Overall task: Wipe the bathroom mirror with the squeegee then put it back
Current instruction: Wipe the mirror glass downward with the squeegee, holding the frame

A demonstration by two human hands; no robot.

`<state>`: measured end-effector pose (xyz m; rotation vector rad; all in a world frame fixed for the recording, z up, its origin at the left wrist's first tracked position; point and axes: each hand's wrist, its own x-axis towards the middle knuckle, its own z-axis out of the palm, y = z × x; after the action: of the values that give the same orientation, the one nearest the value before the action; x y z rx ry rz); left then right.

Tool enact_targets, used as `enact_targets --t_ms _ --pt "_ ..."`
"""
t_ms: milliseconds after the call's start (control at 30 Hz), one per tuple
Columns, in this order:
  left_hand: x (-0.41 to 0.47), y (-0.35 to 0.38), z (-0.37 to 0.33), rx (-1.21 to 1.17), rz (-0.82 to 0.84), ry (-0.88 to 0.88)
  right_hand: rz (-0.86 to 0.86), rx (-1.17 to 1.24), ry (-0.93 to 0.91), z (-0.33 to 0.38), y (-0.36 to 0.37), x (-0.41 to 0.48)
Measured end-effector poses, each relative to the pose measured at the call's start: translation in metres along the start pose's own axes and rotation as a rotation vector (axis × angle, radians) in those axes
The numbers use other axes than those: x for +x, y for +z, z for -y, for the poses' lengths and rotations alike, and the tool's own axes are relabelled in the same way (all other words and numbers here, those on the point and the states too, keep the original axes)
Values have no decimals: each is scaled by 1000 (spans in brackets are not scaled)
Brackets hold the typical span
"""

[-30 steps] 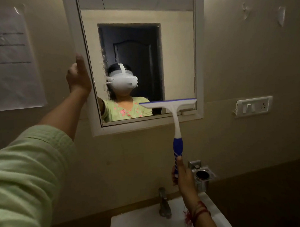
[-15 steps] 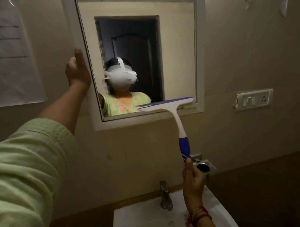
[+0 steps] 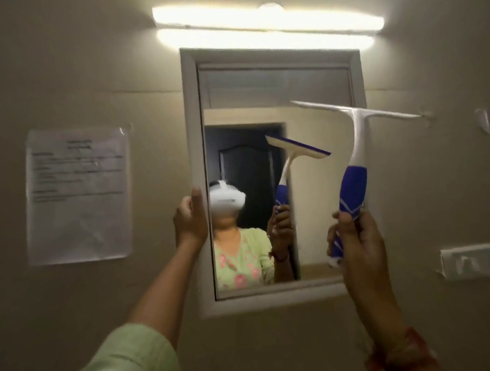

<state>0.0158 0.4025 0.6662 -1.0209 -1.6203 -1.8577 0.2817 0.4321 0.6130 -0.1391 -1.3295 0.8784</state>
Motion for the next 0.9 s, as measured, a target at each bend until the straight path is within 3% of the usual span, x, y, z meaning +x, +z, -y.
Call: enact_targets --t_ms 333,900 --pt "-1 -3 -2 -70 41 -12 193 62 -22 37 86 80" --pt "-2 -2 -1 -107 38 0 172 -2 -65 14 133 96"
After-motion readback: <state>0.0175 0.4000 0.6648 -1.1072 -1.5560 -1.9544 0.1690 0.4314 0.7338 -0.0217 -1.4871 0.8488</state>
